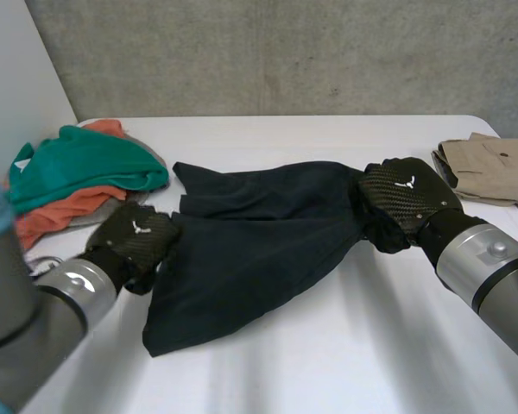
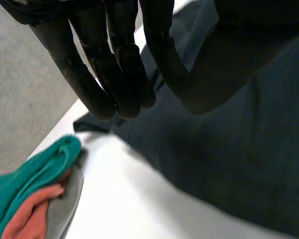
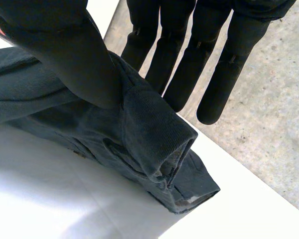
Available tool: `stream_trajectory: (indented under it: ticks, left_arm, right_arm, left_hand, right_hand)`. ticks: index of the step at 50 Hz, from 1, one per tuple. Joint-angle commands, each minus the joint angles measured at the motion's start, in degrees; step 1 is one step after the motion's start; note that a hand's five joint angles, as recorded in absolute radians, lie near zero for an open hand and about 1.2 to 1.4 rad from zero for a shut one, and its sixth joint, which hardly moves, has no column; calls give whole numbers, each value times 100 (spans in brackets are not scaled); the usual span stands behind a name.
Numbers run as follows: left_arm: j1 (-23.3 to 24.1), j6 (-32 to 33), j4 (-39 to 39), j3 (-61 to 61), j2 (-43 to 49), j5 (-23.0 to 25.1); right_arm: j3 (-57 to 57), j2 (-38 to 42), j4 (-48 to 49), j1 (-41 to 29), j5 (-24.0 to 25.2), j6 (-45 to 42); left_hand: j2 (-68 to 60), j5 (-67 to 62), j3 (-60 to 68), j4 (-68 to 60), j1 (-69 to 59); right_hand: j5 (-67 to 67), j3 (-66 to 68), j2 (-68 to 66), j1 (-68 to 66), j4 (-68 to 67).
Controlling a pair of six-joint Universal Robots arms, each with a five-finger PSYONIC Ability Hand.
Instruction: Fold the laundry.
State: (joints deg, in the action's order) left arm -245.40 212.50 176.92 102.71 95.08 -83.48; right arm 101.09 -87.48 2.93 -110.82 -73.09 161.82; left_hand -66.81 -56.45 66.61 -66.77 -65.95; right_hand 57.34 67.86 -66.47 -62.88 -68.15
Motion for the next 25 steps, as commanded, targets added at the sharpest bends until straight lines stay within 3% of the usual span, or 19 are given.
stream_trajectory:
  ticks: [1,4,12,19,25]
  left_arm:
    - [-60,-753,-1114,55,-165,790]
    - [-69,-824,-1344,196,19,676]
    - [-34,-526,-668,617,335,315]
    - [274,-271,-299,671,766,78]
    - [432,-51,273,618,1144,-458]
  right_arm:
    - [-54,353,-73,-54,-178,218]
    - [-159,652,-64,-106,-372,376]
    - [-703,1302,-99,-194,-864,946]
    - [-924,1497,-117,-256,-882,1422]
    - [-933,1505,-117,-326,-908,1466]
  left_hand:
    - [2307,2272,-2287,2304,2221]
    - [3220,3184,-3199,3216,3134]
    - [3070,3034,-3049,3066,2984]
    - [2733,2697,-2713,2729,2647]
    - [2499,2463,-2478,2495,2412]
  right_hand:
    - [1266,1214,-1353,-1712,-1185]
    - [1266,1214,-1353,-1712,-1185]
    - [1266,1214,-1353,-1712,-1185]
    - [1266,1214,-1353,-1712,-1185]
    - [1266,1214,-1353,-1712,-1185]
